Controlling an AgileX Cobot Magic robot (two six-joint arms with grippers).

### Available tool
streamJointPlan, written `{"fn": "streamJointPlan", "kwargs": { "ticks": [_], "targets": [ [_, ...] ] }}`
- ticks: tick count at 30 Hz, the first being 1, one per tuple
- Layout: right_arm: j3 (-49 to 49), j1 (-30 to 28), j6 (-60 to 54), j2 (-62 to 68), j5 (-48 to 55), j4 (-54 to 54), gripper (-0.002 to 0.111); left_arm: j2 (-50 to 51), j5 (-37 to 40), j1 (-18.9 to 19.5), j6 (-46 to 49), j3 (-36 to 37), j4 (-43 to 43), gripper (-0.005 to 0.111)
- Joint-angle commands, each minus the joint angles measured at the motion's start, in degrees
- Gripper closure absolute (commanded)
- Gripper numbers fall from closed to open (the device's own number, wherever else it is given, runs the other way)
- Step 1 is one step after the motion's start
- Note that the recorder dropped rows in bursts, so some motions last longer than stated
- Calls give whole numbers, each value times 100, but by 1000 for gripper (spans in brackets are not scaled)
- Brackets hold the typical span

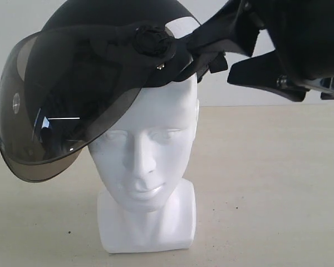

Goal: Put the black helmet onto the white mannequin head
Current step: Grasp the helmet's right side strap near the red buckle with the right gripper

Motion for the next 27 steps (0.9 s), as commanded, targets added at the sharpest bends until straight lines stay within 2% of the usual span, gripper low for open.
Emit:
{"fn": "streamJointPlan", "kwargs": {
  "ticks": [1, 7, 18, 27],
  "targets": [
    [-21, -4, -3, 97, -214, -51, 46, -15, -18, 20, 1, 20, -43, 102],
    [-21, -4, 77, 97, -522, -145, 46, -15, -18, 20, 1, 20, -43, 102],
    [-21, -4, 766, 97, -513, -842, 46, -15, -18, 20, 1, 20, -43, 102],
    [-21, -4, 928, 97, -413, -870, 47, -15, -18, 20, 1, 20, -43, 102]
  ]
}}
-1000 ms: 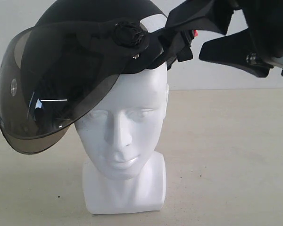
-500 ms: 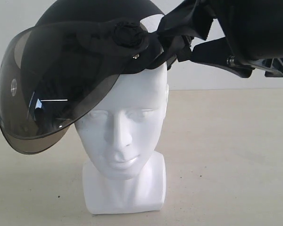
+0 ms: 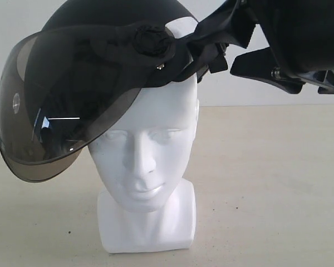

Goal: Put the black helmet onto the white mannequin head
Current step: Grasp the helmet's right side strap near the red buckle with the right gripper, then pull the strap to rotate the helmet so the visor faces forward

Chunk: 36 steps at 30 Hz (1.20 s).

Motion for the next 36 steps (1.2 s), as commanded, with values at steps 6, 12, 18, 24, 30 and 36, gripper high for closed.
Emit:
{"fn": "streamJointPlan", "kwargs": {
  "ticks": [6, 12, 18, 24, 30, 36],
  "targets": [
    [-21, -4, 129, 261, 41, -41, 47, -15, -18, 20, 1, 20, -43, 102],
    [-21, -4, 129, 275, -73, -130, 67, -15, -18, 20, 1, 20, -43, 102],
    [-21, -4, -42, 275, 97, -335, 108, -15, -18, 20, 1, 20, -43, 102],
    [-21, -4, 40, 275, 465, -595, 108, -15, -18, 20, 1, 20, -43, 102],
    [-21, -4, 402, 275, 767, -1111, 108, -15, -18, 20, 1, 20, -43, 102],
    [-21, -4, 940, 275, 1348, -1884, 108, -15, -18, 20, 1, 20, -43, 102]
  ]
}}
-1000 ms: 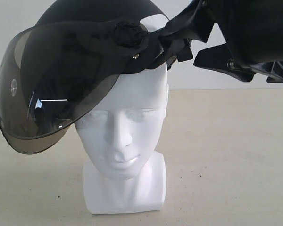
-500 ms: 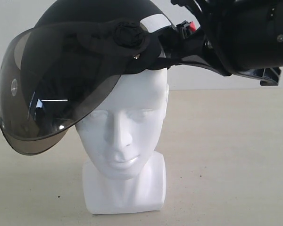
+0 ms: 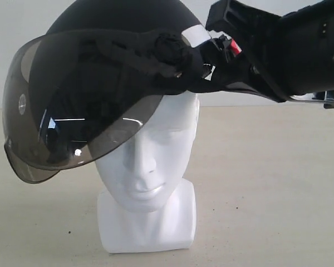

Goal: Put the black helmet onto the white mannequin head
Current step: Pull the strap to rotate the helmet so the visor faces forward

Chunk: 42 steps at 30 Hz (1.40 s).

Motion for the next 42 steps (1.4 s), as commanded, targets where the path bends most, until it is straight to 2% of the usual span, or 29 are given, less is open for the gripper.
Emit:
{"fn": "streamJointPlan", "kwargs": {
  "ticks": [1, 11, 22, 37, 42],
  "targets": [
    [28, -27, 199, -3, 669, -646, 108, -15, -18, 20, 1, 20, -43, 102],
    [28, -27, 630, -3, 1239, -1503, 108, -15, -18, 20, 1, 20, -43, 102],
    [28, -27, 675, -3, 1328, -1891, 108, -15, -18, 20, 1, 20, -43, 102],
    [28, -27, 954, 113, 2001, -2564, 108, -15, -18, 20, 1, 20, -43, 102],
    [28, -27, 954, 470, 1653, -2621, 108, -15, -18, 20, 1, 20, -43, 102]
  ]
}}
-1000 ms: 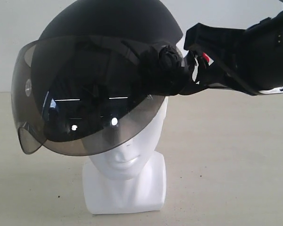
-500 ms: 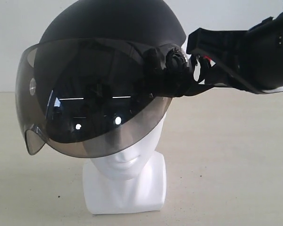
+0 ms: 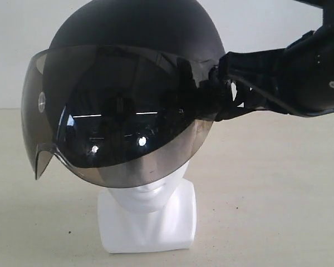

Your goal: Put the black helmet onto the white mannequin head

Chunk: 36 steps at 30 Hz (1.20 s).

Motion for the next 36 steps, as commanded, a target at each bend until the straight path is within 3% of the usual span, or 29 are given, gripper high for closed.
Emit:
{"fn": "streamJointPlan", "kwargs": {
  "ticks": [1, 16, 21, 36],
  "targets": [
    [72, -106, -78, 180, 572, -521, 108, -15, -18, 20, 1, 20, -43, 102],
    [72, -106, 322, 609, 296, -1239, 108, -15, -18, 20, 1, 20, -43, 102],
    [72, -106, 603, 596, 925, -1680, 108, -15, -18, 20, 1, 20, -43, 102],
    [72, -106, 819, 585, 1113, -2493, 108, -15, -18, 20, 1, 20, -43, 102]
  ]
}}
